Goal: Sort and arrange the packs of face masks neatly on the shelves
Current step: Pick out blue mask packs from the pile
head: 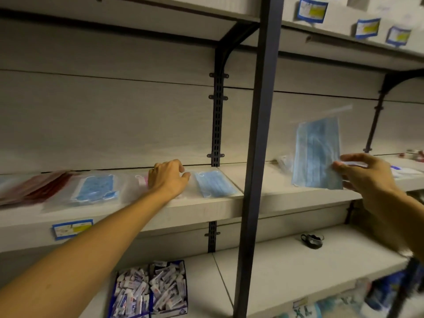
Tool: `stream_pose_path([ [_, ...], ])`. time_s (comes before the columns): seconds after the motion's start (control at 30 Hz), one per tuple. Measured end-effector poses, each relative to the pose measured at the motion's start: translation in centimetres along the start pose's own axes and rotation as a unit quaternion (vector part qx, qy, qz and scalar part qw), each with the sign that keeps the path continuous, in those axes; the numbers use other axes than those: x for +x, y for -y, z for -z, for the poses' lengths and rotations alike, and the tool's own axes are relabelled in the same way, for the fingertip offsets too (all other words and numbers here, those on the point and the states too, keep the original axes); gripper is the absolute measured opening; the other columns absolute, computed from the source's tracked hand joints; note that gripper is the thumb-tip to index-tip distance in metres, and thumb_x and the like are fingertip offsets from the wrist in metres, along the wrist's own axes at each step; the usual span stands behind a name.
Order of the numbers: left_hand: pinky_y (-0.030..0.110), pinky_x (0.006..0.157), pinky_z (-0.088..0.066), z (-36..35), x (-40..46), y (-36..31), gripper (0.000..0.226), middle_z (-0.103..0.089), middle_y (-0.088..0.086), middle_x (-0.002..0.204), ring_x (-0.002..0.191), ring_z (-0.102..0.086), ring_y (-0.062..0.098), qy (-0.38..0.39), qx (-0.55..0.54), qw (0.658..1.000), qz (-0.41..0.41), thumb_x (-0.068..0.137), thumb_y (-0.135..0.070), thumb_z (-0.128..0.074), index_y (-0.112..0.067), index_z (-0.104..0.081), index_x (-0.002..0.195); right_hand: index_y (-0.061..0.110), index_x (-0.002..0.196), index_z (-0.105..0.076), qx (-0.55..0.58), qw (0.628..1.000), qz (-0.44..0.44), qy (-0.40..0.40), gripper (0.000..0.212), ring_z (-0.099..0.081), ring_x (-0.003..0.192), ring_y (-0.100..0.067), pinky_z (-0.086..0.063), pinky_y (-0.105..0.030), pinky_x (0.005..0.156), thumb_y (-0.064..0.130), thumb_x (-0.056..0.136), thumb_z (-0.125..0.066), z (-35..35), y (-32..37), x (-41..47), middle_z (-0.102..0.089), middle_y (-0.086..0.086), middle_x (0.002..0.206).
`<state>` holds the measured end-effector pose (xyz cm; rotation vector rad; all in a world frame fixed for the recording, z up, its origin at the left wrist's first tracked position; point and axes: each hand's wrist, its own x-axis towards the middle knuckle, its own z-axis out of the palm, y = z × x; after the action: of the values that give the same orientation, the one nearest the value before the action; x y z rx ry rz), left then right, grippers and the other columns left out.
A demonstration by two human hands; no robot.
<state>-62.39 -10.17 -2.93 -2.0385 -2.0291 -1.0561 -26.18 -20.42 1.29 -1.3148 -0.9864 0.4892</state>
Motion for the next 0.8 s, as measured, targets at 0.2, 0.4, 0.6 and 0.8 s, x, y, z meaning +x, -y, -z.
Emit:
stream_pose_path([
  [0.2, 0.041, 0.09, -0.048, 0.9, -0.6, 2.4, 0.023, -0.065, 0.005, 0.108, 0.103, -0.056, 0.026, 0.021, -0.03, 0.998, -0.058, 0.093, -0.034, -0.055, -0.016, -0.06, 0.107, 0.008, 0.122, -0.054, 0.007, 0.998, 0.027, -0.054, 0.035, -0.064, 0.097, -0.022, -0.052, -0.03, 0.078, 0.013, 0.088, -0.064, 0.2, 2.8, -7.4, -0.061, -0.012, 0.117],
  [0.4, 0.039, 0.086, -0.05, 1.3, -1.5, 4.2, 0.017, -0.066, 0.004, 0.102, 0.098, -0.057, 0.026, 0.029, -0.055, 0.994, -0.085, 0.091, -0.032, -0.058, -0.019, -0.062, 0.101, 0.015, 0.105, -0.058, 0.015, 0.998, 0.057, -0.022, 0.019, -0.065, 0.091, -0.013, -0.056, -0.015, 0.058, 0.013, 0.087, -0.064, -2.9, 5.7, -12.9, -0.065, -0.004, 0.103],
  [0.6, 0.033, 0.077, -0.048, 3.6, -0.6, 6.8, 0.016, -0.067, 0.004, 0.103, 0.097, -0.059, 0.025, 0.01, -0.052, 0.994, -0.098, 0.091, -0.029, -0.058, -0.018, -0.064, 0.101, 0.013, 0.105, -0.058, -0.013, 0.996, 0.064, 0.052, 0.02, -0.065, 0.092, -0.017, -0.053, -0.025, 0.069, 0.014, 0.087, -0.065, -10.3, 7.7, -13.5, -0.065, -0.006, 0.101],
  [0.8, 0.034, 0.084, -0.046, 4.7, 0.9, 9.6, 0.016, -0.068, 0.004, 0.103, 0.101, -0.058, 0.028, 0.012, -0.029, 0.995, -0.09, 0.089, -0.028, -0.056, -0.02, -0.064, 0.1, 0.013, 0.107, -0.058, -0.125, 0.987, 0.065, 0.083, 0.023, -0.062, 0.087, -0.018, -0.053, -0.023, 0.062, 0.014, 0.086, -0.068, -18.2, 6.0, -11.3, -0.061, -0.003, 0.097],
])
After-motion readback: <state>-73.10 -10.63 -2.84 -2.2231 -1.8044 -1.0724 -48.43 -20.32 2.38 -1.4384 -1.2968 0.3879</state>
